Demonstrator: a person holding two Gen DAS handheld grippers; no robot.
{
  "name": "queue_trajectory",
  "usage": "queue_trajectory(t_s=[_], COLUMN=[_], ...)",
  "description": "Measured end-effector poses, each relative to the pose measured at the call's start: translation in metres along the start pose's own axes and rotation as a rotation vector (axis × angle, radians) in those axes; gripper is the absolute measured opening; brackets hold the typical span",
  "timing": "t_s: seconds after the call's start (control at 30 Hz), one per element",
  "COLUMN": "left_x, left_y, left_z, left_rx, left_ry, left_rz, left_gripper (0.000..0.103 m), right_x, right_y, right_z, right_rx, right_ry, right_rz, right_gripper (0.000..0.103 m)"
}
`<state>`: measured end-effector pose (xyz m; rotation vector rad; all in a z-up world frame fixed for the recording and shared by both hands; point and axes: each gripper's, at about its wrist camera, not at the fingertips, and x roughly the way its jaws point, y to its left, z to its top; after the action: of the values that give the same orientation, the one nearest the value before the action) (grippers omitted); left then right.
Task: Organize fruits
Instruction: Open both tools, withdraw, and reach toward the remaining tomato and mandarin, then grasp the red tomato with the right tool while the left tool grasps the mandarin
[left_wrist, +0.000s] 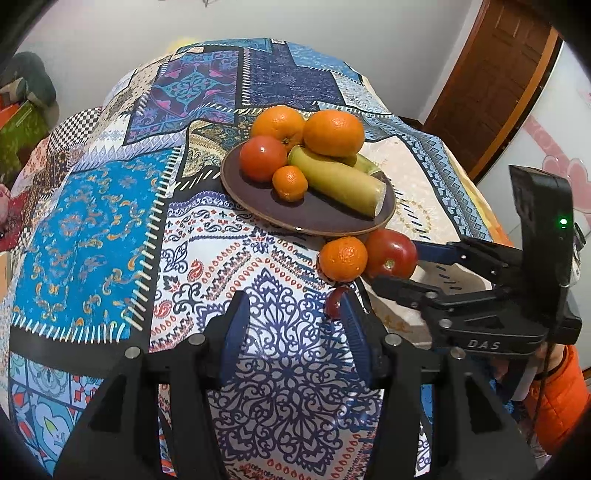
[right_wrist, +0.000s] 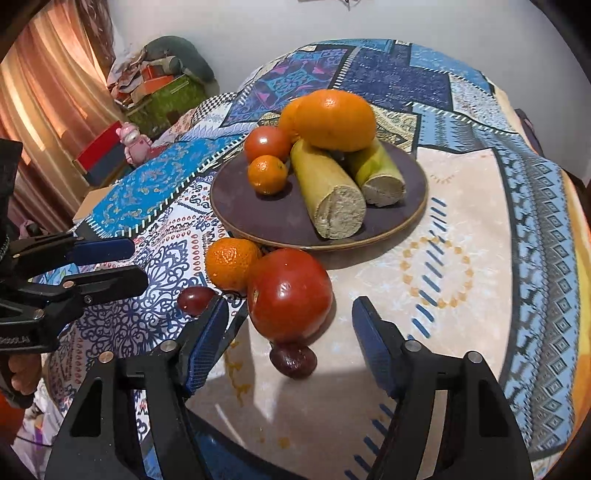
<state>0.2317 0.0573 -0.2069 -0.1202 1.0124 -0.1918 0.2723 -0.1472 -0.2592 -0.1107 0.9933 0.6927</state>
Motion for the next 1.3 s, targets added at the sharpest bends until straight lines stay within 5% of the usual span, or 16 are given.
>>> queue_trajectory(t_s=[0.27,1.3], left_x=[0.008,0.066], left_y=[-0.003,-0.035], left_z=[0.009,0.030], left_rx=[-0.004,0.029], left_ry=[0.008,0.093], left_rz=[-0.022,-0.050], left_gripper=[0.051,0.051], right_x=[0.003,-0.064], right_y=[-0.003,-0.046], right_z=[0.001,-0.003], right_rx=[0.001,0.102], right_ry=[0.005,-0.150], right_rz=[0.023,-0.049], right_gripper=[0.045,0.045])
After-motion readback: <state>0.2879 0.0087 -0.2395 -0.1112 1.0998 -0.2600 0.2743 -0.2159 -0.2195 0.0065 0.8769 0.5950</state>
